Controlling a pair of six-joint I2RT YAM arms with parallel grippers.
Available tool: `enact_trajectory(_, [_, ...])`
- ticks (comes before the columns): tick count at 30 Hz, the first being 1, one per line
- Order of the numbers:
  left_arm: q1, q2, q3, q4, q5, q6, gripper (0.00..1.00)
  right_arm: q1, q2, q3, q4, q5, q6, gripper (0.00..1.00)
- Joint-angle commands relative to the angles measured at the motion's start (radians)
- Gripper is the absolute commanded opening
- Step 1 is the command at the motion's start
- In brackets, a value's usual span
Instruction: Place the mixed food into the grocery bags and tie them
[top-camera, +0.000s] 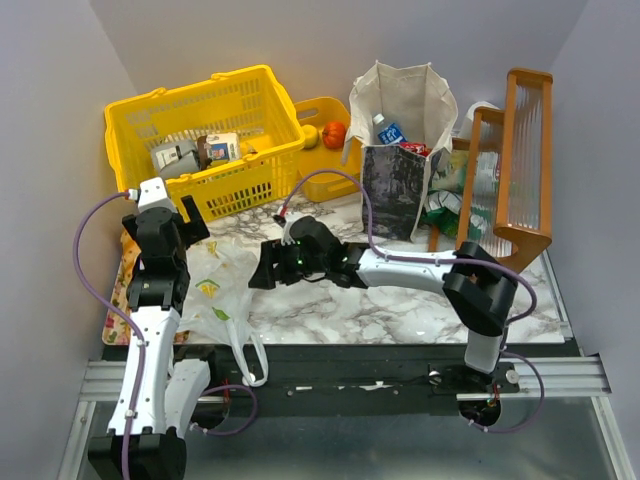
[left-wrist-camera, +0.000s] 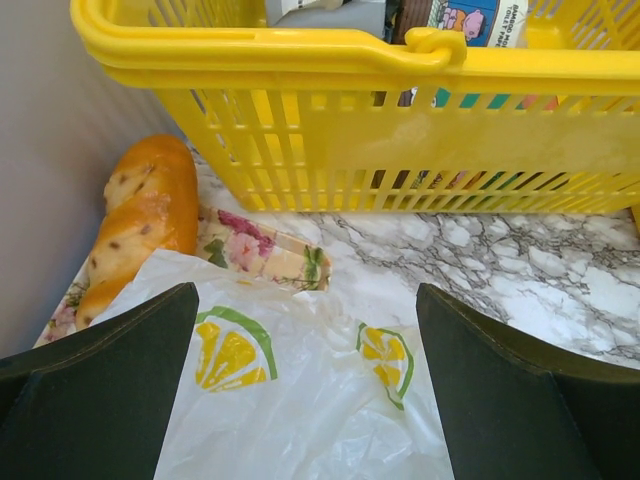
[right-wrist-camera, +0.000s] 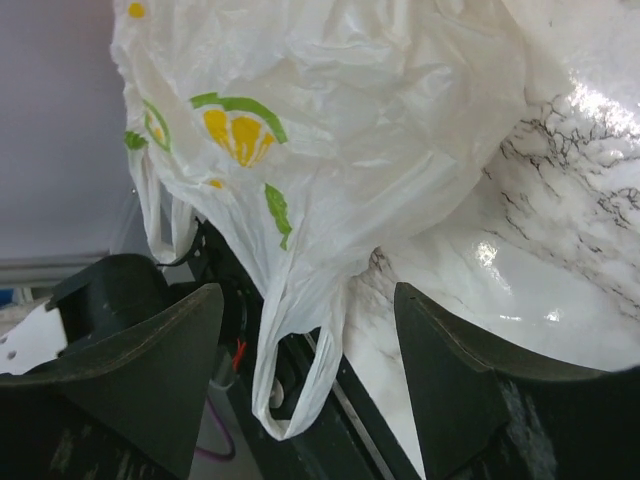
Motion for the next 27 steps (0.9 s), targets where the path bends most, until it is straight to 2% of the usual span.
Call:
enact_trajectory(1, [0.002,-0.020,-0.002,0.051,0.051,-0.004,0.99,0.028,0.078,0.019,0.089,0.049,0.111,0.76])
enact_trajectory(6, [-0.027,-0.031,-0.007,0.049,0.049,-0.001,0.99,0.044,0.139,0.030,0.092,0.085,0.168,0.74])
enact_trajectory(10, [-0.047,-0.051,-0.010,0.046,0.049,0.001,0.99,0.048,0.210,0.069,0.138,0.030,0.203,0.73])
enact_trajectory(13, [-0.048,-0.060,-0.012,0.045,0.051,0.002,0.99,0.054,0.276,0.137,0.110,0.019,0.204,0.72])
enact_trajectory(16, [-0.090,-0.062,-0.012,0.045,0.051,0.004,0.99,0.053,0.317,0.159,0.119,0.005,0.221,0.61])
enact_trajectory(17, [-0.094,-0.062,-0.013,0.045,0.052,0.007,0.99,0.054,0.320,0.157,0.130,-0.006,0.220,0.54])
enact_trajectory(19, [-0.102,-0.063,-0.015,0.046,0.057,0.008,0.99,0.054,0.321,0.140,0.171,-0.021,0.205,0.48])
enact_trajectory(22, [-0.114,-0.056,-0.021,0.051,0.085,0.019,0.99,0.053,0.298,0.152,0.158,-0.015,0.107,0.33])
enact_trajectory(23, [-0.116,-0.051,-0.018,0.048,0.094,0.022,0.99,0.053,0.285,0.143,0.127,0.025,0.065,0.15])
enact_trajectory(24, [-0.120,-0.048,-0.016,0.045,0.104,0.022,0.99,0.047,0.265,0.124,0.121,0.049,0.053,0.07])
enact_trajectory(25, [-0.123,-0.043,-0.016,0.045,0.118,0.025,0.99,0.041,0.224,0.101,0.118,0.069,0.044,0.02])
enact_trajectory(27, [-0.133,-0.039,-0.015,0.048,0.134,0.025,0.99,0.015,0.180,0.036,0.112,0.091,0.008,0.01])
